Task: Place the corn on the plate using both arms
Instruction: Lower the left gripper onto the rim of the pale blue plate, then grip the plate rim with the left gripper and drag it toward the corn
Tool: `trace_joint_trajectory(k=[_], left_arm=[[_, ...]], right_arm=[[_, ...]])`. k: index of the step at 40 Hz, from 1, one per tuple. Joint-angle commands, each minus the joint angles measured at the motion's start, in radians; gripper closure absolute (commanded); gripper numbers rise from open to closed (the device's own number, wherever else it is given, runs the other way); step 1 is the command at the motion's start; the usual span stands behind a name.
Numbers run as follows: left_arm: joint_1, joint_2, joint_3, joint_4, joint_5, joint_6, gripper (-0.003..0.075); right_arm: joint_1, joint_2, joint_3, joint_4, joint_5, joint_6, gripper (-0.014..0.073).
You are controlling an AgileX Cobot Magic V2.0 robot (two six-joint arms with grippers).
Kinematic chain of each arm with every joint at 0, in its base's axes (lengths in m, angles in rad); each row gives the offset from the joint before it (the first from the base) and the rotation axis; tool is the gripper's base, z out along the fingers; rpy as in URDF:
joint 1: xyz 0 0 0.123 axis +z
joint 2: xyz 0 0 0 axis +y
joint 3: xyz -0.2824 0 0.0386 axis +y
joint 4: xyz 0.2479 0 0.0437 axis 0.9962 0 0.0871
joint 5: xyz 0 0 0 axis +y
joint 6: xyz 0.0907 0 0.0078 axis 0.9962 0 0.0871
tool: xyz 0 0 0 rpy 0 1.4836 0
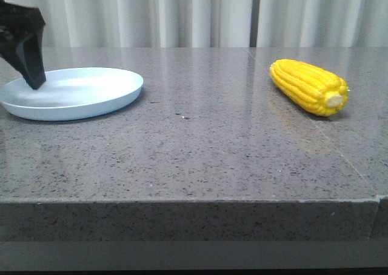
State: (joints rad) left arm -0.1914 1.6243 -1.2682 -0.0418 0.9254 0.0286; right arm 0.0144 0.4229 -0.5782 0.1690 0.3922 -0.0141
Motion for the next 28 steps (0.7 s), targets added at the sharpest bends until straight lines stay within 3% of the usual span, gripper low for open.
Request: trace_joint_trajectory(k=[1, 11, 28], left_arm=[[-0.004, -0.007, -0.036, -0.012, -0.032, -0.005, 0.0158], [-0.004, 0.014, -0.037, -0.030, -0.037, -0.005, 0.0227], [-0.004, 0.014, -0.037, -0.036, -0.049, -0.005, 0.0735]], right_arm=[[-0.006, 0.012, -0.035, 0.000, -0.072, -0.004, -0.0038], [-0.006, 0.012, -0.035, 0.000, -0.072, -0.004, -0.0038], [-0.006, 0.012, -0.035, 0.000, -0.072, -0.004, -0.0038]])
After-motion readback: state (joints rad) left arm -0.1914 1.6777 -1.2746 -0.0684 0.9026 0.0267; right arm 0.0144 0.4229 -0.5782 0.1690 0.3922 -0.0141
